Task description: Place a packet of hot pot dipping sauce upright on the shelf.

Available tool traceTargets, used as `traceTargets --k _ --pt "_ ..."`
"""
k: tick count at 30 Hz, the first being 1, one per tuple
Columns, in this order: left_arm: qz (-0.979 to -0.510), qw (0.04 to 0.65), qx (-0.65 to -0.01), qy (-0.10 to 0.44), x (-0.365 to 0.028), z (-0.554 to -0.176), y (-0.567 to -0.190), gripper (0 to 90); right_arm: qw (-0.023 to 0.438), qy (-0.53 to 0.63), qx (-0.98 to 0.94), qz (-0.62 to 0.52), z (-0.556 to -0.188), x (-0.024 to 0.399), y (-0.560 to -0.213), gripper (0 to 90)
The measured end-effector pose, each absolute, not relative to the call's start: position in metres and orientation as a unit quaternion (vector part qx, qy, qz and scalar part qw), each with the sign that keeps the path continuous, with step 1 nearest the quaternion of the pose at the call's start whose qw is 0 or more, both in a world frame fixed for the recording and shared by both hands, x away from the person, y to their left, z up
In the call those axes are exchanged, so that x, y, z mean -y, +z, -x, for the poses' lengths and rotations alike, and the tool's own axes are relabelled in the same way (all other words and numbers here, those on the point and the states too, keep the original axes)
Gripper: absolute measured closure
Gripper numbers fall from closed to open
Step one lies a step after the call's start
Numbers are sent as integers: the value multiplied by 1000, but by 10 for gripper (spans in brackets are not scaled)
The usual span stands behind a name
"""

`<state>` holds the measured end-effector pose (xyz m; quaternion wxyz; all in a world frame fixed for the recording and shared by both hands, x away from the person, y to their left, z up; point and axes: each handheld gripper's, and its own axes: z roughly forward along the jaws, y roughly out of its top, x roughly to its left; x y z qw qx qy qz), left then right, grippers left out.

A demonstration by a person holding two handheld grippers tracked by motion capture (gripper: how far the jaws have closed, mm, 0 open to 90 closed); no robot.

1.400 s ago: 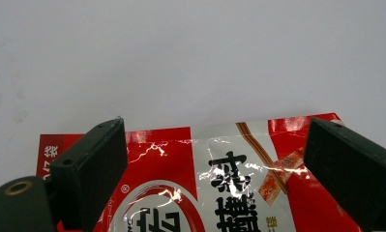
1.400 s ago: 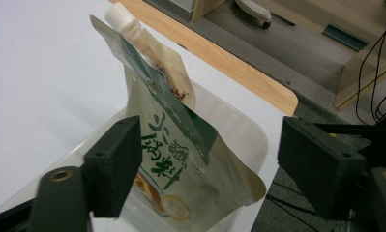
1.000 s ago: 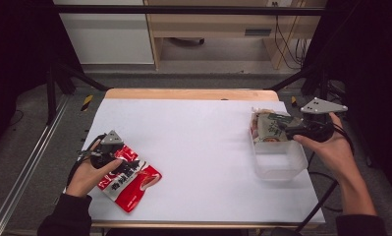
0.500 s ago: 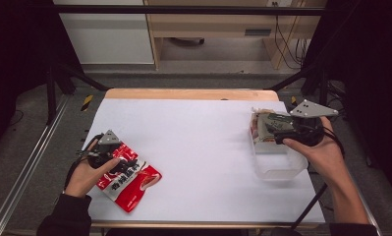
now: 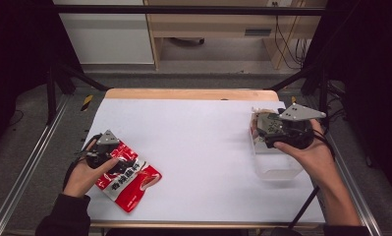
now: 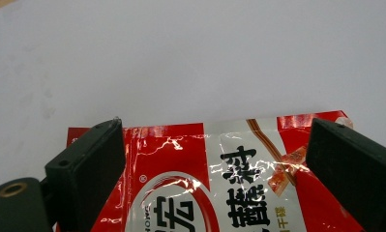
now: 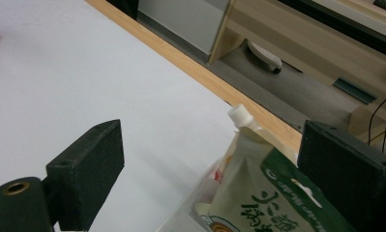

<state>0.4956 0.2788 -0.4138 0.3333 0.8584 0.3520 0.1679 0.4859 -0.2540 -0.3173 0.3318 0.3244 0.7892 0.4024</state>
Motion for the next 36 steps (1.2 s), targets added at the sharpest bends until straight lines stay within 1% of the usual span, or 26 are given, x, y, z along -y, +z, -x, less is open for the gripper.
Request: traceTargets --k 12,26,32,36 --pt "-853 333 -356 184 -290 -490 -411 68 300 415 -802 -307 -479 200 -342 96" --pt "-839 334 -382 196 -319 -479 -412 67 241 415 -825 -299 -478 134 -383 97" --pt "-833 339 -387 201 -329 -476 -411 67 236 411 -830 -295 -476 113 -397 107" --pt "-831 342 -389 204 -334 -474 -410 66 233 408 -830 -301 -476 107 -406 115"
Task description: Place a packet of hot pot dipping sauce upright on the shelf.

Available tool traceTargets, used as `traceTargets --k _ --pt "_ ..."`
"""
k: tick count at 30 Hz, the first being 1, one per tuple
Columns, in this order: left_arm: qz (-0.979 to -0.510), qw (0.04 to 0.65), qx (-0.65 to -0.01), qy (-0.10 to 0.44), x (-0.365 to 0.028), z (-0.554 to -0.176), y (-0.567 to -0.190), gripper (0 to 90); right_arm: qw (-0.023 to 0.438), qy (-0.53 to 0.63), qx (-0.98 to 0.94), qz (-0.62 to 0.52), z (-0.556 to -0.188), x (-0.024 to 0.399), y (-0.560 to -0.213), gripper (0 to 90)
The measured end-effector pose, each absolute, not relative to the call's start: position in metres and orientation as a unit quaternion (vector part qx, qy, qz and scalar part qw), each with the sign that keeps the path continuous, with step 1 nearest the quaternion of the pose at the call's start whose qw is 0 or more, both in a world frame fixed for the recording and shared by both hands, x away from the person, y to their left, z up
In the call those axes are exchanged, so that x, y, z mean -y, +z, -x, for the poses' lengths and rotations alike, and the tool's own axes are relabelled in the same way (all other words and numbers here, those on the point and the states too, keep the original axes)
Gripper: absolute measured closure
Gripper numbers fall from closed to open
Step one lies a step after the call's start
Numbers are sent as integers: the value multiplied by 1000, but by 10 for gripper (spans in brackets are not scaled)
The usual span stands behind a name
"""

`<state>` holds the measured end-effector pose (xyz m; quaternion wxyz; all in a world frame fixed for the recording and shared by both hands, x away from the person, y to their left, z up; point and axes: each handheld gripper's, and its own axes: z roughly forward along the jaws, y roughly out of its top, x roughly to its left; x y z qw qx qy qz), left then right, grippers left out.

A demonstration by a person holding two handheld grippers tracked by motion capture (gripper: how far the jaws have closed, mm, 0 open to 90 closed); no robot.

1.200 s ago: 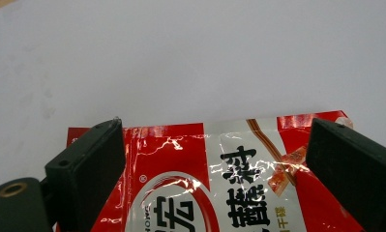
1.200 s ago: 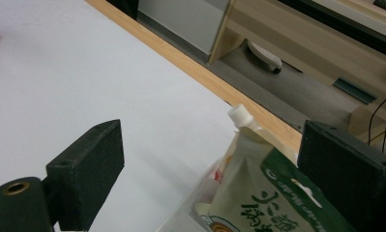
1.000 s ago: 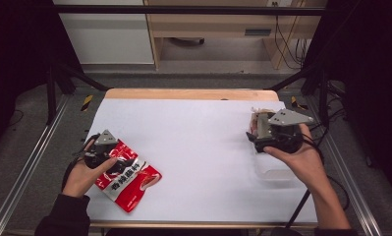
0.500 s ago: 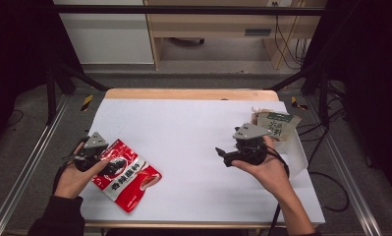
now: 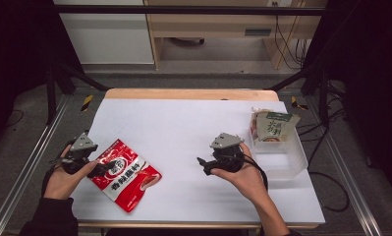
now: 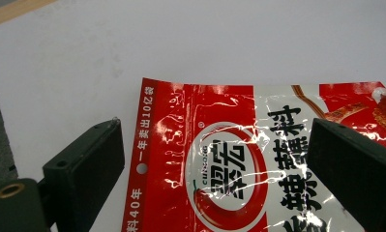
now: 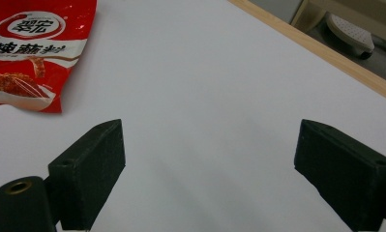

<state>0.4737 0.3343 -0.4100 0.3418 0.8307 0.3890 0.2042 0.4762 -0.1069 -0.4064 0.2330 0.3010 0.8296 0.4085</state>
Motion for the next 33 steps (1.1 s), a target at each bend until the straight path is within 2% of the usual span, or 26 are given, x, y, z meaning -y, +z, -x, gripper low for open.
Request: traceTargets --k 17,27,33 --pt "-815 345 -413 216 -356 -461 -418 64 222 397 -829 -326 -473 93 -441 136" --pt "-811 335 -431 212 -373 -463 -431 100 222 386 -834 -325 -471 93 -449 138" --pt "-809 329 -444 200 -383 -462 -442 159 221 377 -840 -321 -470 92 -453 141"
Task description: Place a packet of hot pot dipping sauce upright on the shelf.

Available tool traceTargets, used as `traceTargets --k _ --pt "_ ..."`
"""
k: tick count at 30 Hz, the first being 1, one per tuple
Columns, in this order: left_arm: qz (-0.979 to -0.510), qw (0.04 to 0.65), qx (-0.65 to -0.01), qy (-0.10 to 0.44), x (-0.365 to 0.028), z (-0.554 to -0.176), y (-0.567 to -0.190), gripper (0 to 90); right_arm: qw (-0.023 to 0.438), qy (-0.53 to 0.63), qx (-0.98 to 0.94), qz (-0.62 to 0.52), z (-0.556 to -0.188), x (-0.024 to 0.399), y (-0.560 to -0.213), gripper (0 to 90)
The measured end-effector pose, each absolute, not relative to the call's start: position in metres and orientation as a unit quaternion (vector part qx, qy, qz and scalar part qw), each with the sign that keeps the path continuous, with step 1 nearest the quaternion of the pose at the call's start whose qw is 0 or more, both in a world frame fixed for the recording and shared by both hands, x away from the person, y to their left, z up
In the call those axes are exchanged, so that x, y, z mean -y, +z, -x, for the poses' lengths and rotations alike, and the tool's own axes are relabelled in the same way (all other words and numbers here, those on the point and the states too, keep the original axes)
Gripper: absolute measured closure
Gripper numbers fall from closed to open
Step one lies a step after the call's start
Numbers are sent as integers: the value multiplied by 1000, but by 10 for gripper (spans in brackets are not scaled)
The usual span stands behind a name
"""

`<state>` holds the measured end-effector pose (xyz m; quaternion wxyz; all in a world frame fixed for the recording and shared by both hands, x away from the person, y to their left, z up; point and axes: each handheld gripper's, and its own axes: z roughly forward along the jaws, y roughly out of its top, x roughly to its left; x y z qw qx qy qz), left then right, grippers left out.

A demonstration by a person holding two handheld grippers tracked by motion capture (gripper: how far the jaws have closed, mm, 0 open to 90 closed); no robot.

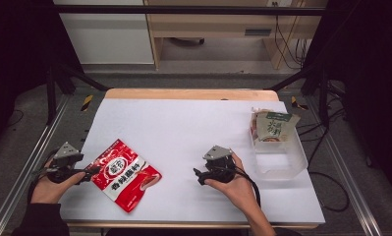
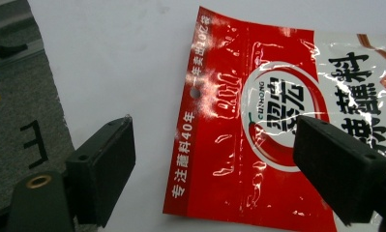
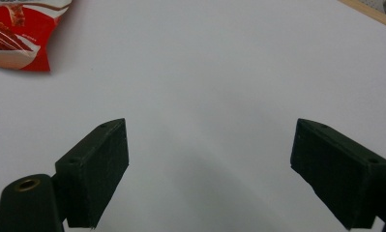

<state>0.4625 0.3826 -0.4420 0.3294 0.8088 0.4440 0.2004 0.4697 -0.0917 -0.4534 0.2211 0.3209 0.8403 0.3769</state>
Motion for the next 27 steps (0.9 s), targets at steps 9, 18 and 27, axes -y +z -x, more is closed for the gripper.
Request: traceTargets --k 9,18,27 --pt "-811 324 -451 186 -386 -464 -451 162 217 371 -844 -320 -470 91 -456 139" --pt "-809 320 -463 171 -390 -467 -460 157 218 366 -846 -319 -470 92 -457 137" --pt "-810 323 -465 152 -392 -467 -461 226 218 358 -851 -316 -470 91 -458 135"
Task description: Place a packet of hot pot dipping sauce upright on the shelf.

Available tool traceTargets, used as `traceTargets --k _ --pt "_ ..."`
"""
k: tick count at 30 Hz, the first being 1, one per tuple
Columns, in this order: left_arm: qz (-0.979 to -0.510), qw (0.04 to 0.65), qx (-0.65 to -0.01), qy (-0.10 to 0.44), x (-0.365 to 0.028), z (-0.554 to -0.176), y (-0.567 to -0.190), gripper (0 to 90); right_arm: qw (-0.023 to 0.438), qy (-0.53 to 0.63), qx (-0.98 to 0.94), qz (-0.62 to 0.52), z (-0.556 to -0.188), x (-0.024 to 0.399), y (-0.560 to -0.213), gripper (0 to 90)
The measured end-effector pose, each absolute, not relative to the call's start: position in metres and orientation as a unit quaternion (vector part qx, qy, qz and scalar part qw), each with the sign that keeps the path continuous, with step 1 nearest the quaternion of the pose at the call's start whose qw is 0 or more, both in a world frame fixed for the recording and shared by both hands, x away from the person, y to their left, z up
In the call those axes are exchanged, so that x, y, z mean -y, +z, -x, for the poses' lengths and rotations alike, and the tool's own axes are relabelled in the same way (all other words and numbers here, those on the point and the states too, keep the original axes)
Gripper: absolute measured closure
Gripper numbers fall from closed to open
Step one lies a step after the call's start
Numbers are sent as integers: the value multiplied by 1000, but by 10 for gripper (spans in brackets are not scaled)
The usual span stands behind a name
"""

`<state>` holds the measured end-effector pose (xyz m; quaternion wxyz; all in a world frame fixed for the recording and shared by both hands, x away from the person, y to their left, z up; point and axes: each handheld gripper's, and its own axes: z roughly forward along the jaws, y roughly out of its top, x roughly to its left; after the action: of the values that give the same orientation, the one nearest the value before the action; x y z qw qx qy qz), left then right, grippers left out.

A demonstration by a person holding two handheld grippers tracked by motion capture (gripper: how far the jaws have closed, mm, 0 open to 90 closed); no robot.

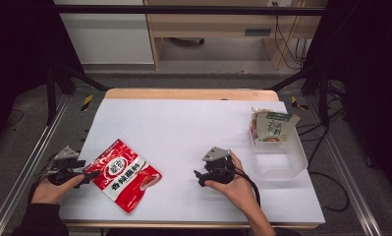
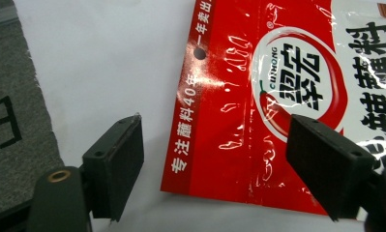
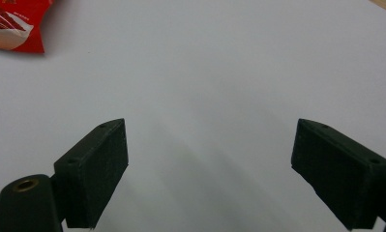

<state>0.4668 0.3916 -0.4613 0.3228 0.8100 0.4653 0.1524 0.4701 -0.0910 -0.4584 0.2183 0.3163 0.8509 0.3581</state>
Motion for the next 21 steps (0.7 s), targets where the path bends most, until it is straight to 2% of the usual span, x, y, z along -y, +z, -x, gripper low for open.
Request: traceTargets --k 13,18,21 --pt "-812 333 -459 134 -390 -464 -453 337 218 349 -856 -312 -470 91 -460 134" --pt "-803 368 -456 109 -391 -462 -443 417 219 348 -857 -311 -471 92 -460 134" --pt "-804 372 -453 103 -390 -461 -439 434 218 348 -857 -310 -471 91 -460 134"
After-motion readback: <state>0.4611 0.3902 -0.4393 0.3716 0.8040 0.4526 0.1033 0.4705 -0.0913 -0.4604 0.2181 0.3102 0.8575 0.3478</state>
